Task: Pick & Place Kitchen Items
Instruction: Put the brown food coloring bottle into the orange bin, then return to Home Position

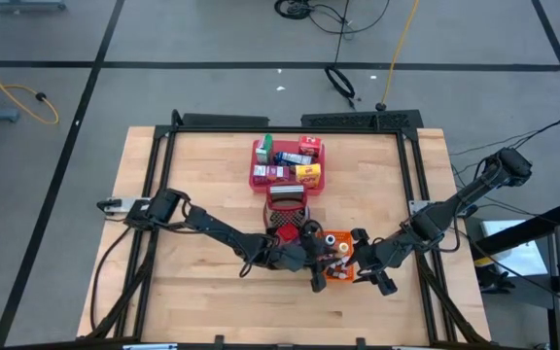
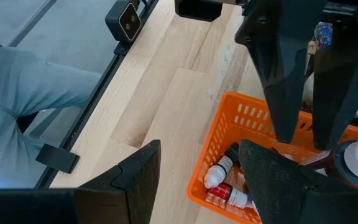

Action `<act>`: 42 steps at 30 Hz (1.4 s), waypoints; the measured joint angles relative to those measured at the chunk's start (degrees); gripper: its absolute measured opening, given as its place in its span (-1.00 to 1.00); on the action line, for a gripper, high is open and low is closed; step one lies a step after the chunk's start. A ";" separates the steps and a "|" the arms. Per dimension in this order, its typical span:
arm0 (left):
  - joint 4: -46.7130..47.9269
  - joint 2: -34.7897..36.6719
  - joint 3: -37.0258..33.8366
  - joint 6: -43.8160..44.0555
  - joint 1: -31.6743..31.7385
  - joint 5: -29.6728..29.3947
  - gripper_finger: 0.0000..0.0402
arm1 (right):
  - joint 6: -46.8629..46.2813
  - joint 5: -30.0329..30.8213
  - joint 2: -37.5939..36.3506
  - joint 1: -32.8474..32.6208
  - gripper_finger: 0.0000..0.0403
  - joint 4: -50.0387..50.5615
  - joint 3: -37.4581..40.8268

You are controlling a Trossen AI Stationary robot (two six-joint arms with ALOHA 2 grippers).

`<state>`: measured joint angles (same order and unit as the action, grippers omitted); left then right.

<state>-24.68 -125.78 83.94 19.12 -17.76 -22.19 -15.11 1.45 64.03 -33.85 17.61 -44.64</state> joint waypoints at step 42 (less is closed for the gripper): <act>59.33 41.79 -7.19 -3.43 -8.12 -21.70 0.04 | 4.42 8.38 -34.74 -0.04 0.04 11.74 5.81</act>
<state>34.66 -83.98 76.76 15.69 -25.88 -43.89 -10.70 9.83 29.29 -33.89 29.34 -38.83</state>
